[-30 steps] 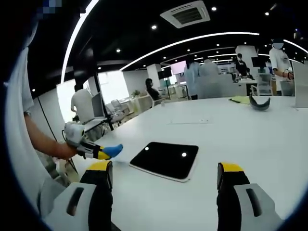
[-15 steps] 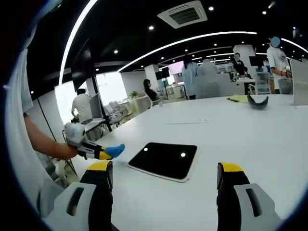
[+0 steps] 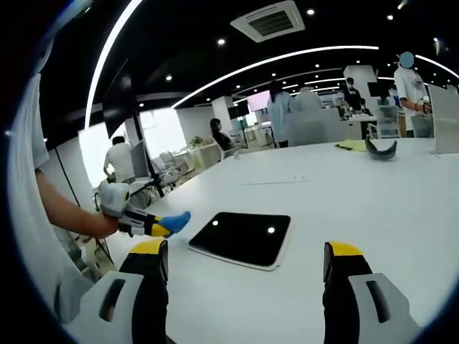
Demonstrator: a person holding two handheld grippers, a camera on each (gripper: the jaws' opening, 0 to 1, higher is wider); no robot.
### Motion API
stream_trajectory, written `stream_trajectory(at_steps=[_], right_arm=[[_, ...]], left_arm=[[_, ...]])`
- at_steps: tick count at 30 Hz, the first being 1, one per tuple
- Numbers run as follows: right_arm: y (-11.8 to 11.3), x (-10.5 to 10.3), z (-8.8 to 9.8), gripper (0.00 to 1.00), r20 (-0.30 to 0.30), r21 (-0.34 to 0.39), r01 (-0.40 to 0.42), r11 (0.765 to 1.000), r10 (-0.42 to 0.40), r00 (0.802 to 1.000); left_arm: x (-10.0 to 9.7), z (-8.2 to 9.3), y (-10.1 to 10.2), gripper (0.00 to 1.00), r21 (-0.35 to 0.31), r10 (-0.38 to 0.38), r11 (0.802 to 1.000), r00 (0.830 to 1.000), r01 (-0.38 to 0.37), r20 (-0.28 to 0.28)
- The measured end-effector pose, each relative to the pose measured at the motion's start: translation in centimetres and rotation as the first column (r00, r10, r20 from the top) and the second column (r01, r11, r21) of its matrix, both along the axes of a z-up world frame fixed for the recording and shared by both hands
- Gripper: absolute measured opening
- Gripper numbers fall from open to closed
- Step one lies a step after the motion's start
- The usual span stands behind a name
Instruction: Wipe the mirror surface with the cleaning cloth until all visible marks leave the cleaned area.
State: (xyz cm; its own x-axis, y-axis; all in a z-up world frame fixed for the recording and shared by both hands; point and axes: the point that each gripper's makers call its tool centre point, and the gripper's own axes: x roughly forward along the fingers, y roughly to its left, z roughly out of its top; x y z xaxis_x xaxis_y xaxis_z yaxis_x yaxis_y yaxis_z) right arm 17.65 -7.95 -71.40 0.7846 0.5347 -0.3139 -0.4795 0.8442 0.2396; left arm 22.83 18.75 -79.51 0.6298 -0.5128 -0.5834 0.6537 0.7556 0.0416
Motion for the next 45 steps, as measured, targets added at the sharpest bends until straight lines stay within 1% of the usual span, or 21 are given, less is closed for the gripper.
stream_trajectory(at_steps=[9,18,29,37,45], right_arm=[[-0.4,0.1,-0.1,0.89,-0.005,0.002,0.013,1.000,-0.013,1.000],[-0.7,0.1,-0.6,0.89,-0.019,-0.001,0.021,1.000,-0.021,1.000],[-0.5,0.4,-0.9,0.89,-0.028,-0.004,0.016,1.000,-0.016,0.999],[-0.6,0.5,-1.0,0.89,-0.036,-0.008,0.017,1.000,-0.017,0.999],[-1.0,1.0,-1.1,0.89,-0.037,0.002,0.039,0.999,-0.039,0.999]], left_arm=[[0.6,-0.2,-0.6,0.08,0.000,-0.016,1.000,1.000,0.016,-0.003],[1.2,-0.2,-0.6,0.08,-0.002,-0.014,1.000,1.000,0.014,0.000],[3.0,0.1,-0.7,0.08,-0.007,-0.008,1.000,1.000,0.008,0.014],[4.9,0.5,-0.8,0.08,-0.013,0.001,1.000,1.000,-0.001,0.026],[5.7,0.4,-1.1,0.08,-0.012,0.001,1.000,1.000,-0.001,0.025]])
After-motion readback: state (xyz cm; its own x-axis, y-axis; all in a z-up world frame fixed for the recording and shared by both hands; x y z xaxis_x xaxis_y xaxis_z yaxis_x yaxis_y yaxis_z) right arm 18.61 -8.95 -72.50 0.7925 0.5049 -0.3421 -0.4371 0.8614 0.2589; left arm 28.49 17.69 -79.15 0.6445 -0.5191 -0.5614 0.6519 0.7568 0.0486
